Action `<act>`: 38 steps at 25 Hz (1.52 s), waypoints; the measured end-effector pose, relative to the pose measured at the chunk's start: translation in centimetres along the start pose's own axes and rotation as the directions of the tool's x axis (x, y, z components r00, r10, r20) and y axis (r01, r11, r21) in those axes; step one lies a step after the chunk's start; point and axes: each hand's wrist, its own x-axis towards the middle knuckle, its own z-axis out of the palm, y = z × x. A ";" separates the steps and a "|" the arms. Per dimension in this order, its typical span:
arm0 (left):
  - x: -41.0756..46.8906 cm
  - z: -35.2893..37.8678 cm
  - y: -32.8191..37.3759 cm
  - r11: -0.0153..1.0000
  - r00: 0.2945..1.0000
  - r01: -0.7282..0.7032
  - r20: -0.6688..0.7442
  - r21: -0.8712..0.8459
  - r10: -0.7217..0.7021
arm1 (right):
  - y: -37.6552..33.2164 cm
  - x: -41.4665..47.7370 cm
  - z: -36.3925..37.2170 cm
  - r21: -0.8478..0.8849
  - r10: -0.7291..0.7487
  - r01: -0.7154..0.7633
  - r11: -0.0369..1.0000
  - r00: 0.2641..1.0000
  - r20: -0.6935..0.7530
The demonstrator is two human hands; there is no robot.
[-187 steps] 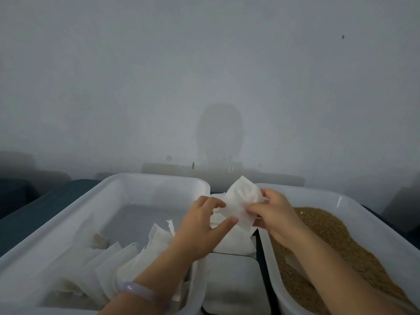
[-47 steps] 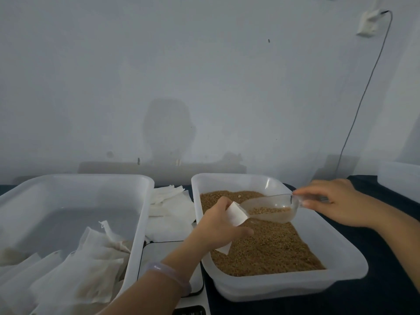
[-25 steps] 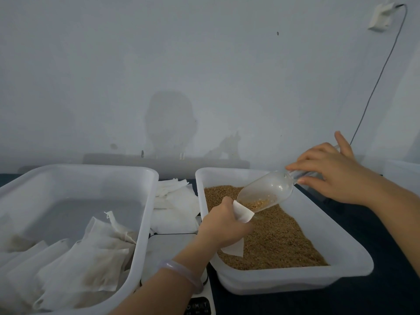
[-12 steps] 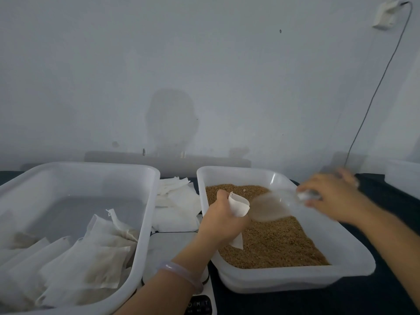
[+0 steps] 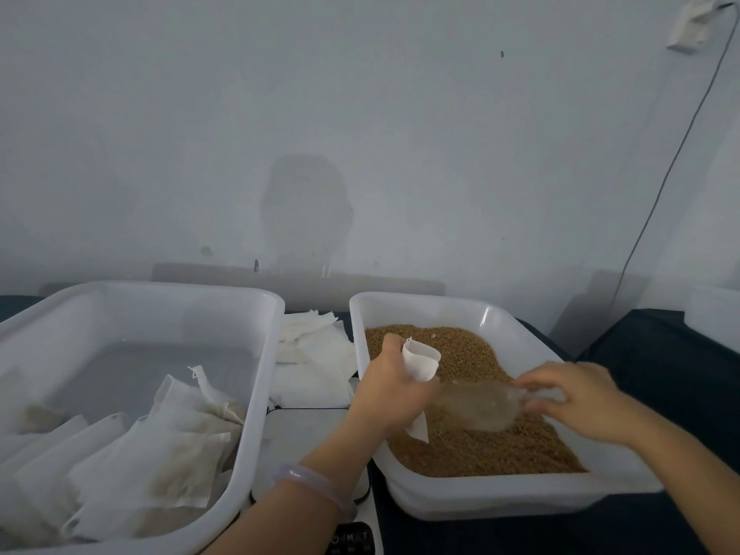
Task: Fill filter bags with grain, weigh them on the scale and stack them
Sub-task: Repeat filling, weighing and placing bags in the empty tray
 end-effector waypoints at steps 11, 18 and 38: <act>-0.2 0.1 0.6 0.988 0.997 0.011 0.073 0.153 -0.022 | -1.1 0.1 -8.5 0.053 -0.104 0.121 0.991 0.964 -0.246; -0.2 0.2 0.6 0.977 0.996 0.013 0.082 0.212 -0.031 | -3.5 1.2 -9.9 -0.277 -0.193 0.122 0.953 0.950 -0.246; -0.1 -0.3 0.8 0.999 0.995 -0.005 0.099 0.048 0.000 | -0.7 0.0 2.9 -0.040 0.181 -0.176 0.984 0.967 0.179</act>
